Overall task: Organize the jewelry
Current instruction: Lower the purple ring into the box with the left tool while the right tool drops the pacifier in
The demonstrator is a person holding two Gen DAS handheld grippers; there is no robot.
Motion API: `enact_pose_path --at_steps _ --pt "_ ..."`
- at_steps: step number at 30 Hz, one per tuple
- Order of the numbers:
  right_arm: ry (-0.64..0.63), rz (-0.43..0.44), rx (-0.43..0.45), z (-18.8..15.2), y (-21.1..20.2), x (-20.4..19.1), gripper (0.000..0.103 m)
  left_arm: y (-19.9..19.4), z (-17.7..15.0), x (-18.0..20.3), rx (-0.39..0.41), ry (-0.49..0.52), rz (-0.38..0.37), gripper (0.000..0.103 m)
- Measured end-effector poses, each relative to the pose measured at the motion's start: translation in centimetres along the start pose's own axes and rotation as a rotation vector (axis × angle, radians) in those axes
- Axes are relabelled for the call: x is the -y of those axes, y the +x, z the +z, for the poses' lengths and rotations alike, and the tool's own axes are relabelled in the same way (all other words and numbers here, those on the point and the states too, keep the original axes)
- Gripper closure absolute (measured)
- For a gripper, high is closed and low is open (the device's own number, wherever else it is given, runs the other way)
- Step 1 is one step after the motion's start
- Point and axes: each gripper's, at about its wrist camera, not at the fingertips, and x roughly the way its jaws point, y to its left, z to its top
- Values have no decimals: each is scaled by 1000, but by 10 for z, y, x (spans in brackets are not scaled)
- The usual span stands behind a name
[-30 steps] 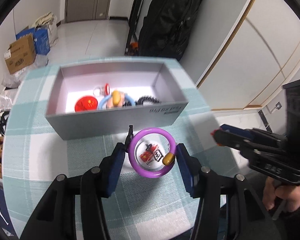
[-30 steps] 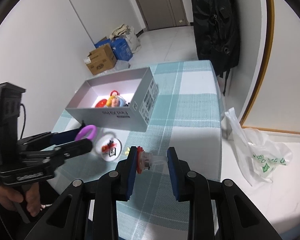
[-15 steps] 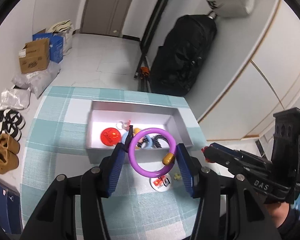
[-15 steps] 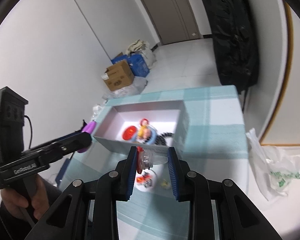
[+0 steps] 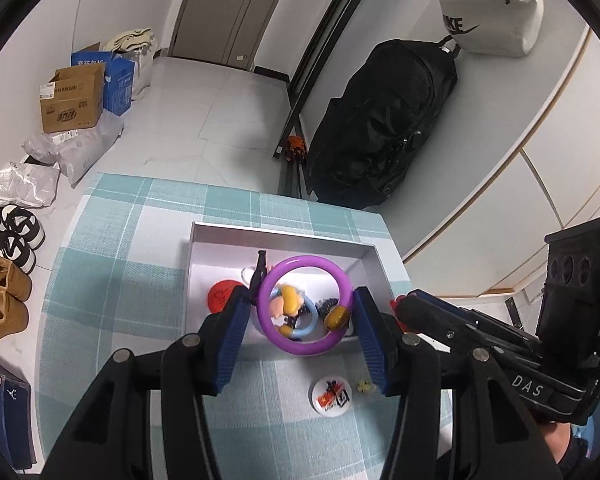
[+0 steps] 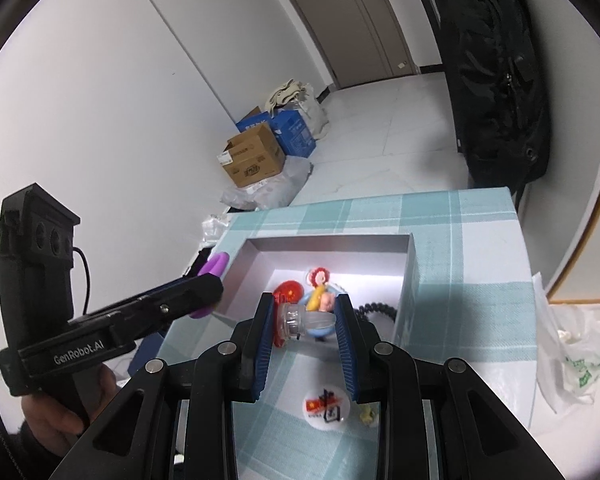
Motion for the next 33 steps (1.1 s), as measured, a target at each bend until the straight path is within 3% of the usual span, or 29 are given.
enact_pose_path --at_steps 13,33 --pt "55 5 -35 26 25 17 75 31 14 -8 -57 -23 21 56" --pt "147 -18 -107 32 49 36 75 53 18 -12 -132 -47 9 56"
